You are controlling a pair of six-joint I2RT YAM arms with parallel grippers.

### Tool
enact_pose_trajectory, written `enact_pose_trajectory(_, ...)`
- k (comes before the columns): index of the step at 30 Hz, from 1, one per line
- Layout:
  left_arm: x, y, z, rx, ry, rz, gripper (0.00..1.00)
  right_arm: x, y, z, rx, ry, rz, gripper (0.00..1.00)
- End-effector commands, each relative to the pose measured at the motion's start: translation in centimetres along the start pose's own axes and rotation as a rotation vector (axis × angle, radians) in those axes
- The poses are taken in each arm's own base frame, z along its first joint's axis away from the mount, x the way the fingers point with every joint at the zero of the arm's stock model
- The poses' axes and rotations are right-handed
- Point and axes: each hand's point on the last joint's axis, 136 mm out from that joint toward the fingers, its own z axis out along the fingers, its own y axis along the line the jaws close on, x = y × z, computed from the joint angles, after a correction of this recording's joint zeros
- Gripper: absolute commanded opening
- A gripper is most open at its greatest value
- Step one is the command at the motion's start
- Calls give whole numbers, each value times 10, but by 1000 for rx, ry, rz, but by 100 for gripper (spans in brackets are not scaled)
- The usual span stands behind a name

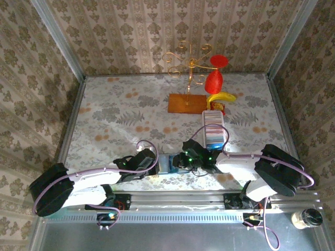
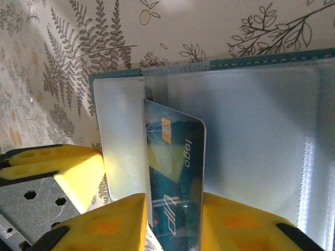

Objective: Put the credit cards into the card holder

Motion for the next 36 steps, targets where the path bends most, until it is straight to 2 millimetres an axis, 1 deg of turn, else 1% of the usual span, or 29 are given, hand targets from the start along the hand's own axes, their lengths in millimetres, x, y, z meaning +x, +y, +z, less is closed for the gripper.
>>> enact_pose_trajectory(1, -2, -5, -1, 9, -10, -5, 16, 0, -10, 2, 74, 5, -33, 31)
enact_pose_trajectory(6, -2, -5, -1, 7, -9, -5, 16, 0, -7, 6, 79, 17, -46, 26)
enact_pose_trajectory(11, -1, -4, -1, 9, -7, -8, 15, -3, 0, 10, 73, 15, -56, 25)
enact_pose_trajectory(13, -1, -4, -1, 10, -7, -7, 15, -4, 1, 11, 73, 9, -55, 22)
enact_pose_trajectory(17, 0, -4, -1, 10, -7, -7, 15, -8, -1, 12, 84, -16, -40, 18)
enact_pose_trajectory(20, -1, -4, -1, 10, -9, -8, 15, -13, -5, 9, 97, -52, -26, 15)
enact_pose_trajectory(22, -1, -4, -1, 11, -9, -7, 15, -14, -8, 8, 100, -69, -17, 11)
enact_pose_trajectory(25, -1, -4, -1, 11, -10, -7, 15, -16, -8, 9, 90, -82, -1, 8)
enact_pose_trajectory(32, 0, -5, -1, 15, -9, -5, 14, -15, -8, 15, 77, -76, 9, 9)
enact_pose_trajectory(36, -1, -5, -1, 14, -11, -6, 14, -8, -3, 18, 54, -35, -12, 18)
